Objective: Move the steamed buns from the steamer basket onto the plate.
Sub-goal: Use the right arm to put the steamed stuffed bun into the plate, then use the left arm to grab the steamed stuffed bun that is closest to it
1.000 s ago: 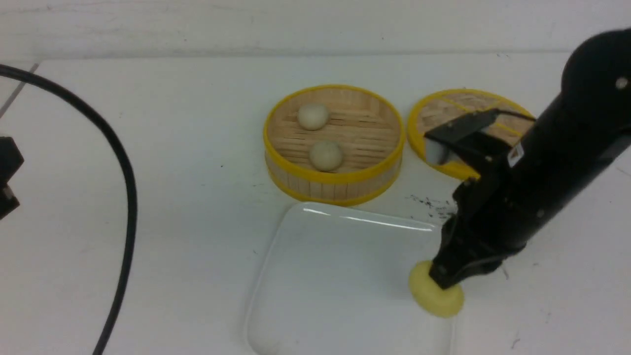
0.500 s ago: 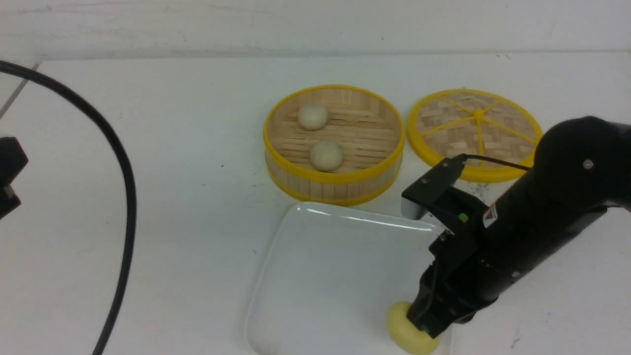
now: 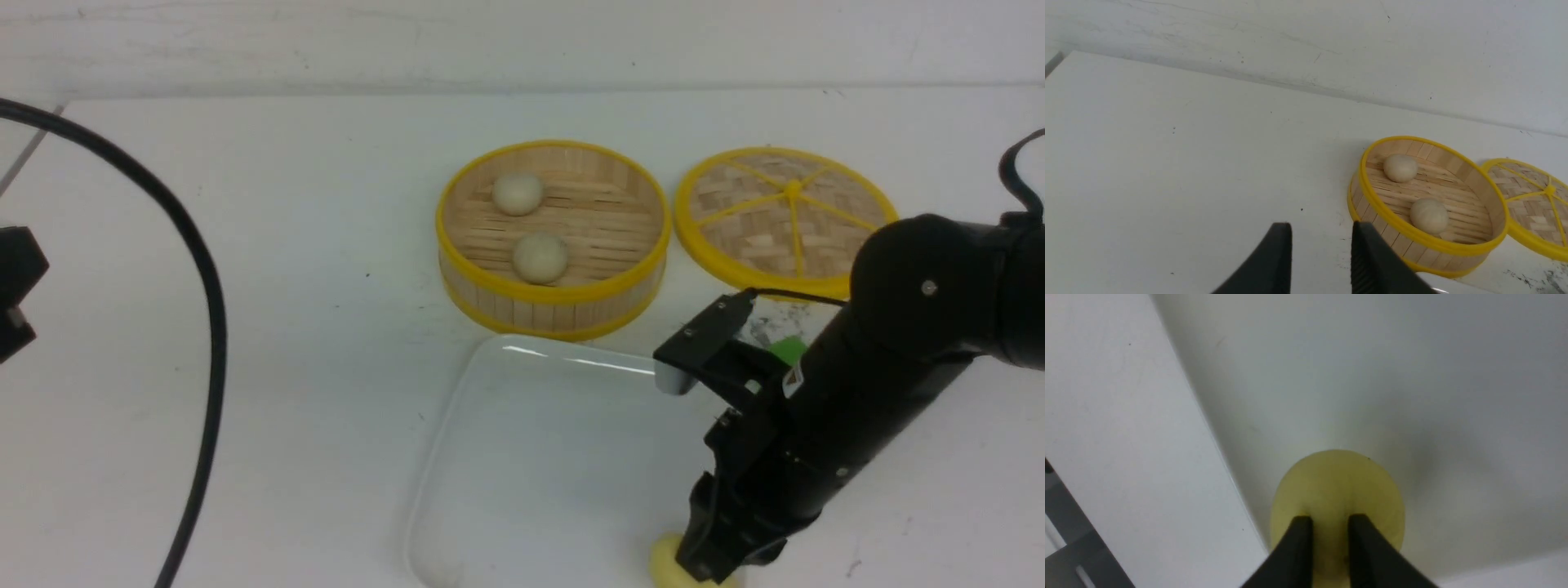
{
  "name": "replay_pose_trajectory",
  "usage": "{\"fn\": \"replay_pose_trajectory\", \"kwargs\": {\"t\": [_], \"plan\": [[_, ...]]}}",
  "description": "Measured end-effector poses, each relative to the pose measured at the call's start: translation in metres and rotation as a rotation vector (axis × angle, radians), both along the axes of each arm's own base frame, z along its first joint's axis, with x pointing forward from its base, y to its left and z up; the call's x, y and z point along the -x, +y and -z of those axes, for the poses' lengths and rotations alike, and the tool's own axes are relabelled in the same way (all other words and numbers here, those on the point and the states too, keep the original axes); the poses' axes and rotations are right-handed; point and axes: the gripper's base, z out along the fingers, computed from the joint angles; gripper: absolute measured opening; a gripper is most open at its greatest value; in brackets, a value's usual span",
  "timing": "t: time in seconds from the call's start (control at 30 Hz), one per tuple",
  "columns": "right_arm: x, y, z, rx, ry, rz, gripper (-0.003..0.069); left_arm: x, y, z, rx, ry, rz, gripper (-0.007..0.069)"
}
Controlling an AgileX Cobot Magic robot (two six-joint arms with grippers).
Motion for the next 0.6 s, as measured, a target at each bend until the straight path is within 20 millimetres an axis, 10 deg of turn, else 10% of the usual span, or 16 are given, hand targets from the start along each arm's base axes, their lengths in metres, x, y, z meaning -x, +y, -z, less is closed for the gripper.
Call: {"fn": "replay_pose_trajectory", "kwargs": {"t": [0.27,0.6], "plan": [[-0.007,0.002,-0.004,-0.029,-0.084,0.027,0.0641,0.0,-0.001,0.0,0.018,-0.001,0.003,0.0242],[-0.015,-0.018,-0.082,-0.147,-0.497,0.15,0.0601,-0.026,-0.009,-0.016,0.022,0.069,0.124,0.0242]]}}
